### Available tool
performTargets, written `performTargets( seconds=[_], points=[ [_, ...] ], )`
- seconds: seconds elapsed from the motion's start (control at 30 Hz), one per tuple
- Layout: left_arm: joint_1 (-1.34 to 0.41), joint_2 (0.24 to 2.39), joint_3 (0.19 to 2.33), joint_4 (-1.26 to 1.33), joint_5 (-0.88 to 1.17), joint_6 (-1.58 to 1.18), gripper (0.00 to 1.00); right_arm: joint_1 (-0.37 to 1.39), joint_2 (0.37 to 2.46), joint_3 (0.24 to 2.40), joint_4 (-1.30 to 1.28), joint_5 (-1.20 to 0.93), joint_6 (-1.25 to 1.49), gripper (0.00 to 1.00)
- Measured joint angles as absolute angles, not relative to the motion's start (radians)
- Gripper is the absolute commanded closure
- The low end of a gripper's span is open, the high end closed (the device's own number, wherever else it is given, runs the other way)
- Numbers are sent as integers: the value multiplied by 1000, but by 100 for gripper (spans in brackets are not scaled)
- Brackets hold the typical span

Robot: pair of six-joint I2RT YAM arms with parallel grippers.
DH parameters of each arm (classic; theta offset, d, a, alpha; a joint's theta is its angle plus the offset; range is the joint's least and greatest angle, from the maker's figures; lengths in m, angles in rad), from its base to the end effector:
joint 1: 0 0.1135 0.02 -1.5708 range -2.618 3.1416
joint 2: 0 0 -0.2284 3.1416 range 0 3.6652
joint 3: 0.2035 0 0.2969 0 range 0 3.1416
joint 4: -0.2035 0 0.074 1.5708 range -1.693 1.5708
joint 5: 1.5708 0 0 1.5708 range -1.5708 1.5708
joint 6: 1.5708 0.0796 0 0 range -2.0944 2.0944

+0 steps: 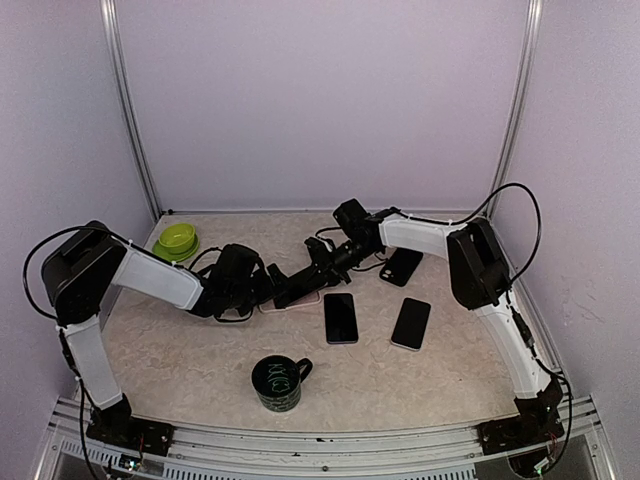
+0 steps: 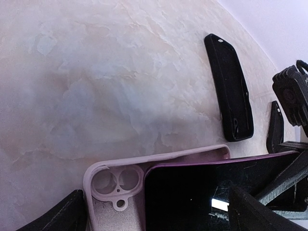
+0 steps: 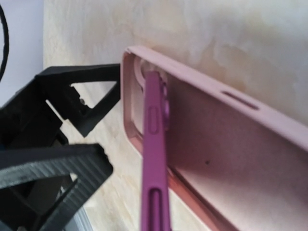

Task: Put the phone into the phone case
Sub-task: Install the phone into the phone case.

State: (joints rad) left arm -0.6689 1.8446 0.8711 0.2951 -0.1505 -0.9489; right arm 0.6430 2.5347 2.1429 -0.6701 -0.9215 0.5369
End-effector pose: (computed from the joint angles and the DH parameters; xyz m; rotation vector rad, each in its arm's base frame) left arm 0.3320 -0.2472 0.0309 -0.4091 2.2998 -0.6865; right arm 0.4092 0.3858 0.0815 0.4797 -2.6150 -1.4691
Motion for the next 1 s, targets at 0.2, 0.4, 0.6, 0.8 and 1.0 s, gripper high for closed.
performTargets(
  seconds=[0.2,0.4,0.6,0.8,1.0],
  points=[
    [-673,1854,883,290,-168,-942,1,636,2558,2154,-662,-957,552,100],
    [-684,1859,892,277,-188,-942,1,632,2571,2152,-632,-987,595,100],
    [-695,1871,912,261,-214,-941,1,632,2585,2146,-595,-1015,643,100],
    [-699,1878,921,253,-224,-941,1,632,2596,2146,-574,-1035,665,100],
    [-708,1880,924,250,-242,-944,1,632,2601,2131,-535,-1052,694,100]
  ],
)
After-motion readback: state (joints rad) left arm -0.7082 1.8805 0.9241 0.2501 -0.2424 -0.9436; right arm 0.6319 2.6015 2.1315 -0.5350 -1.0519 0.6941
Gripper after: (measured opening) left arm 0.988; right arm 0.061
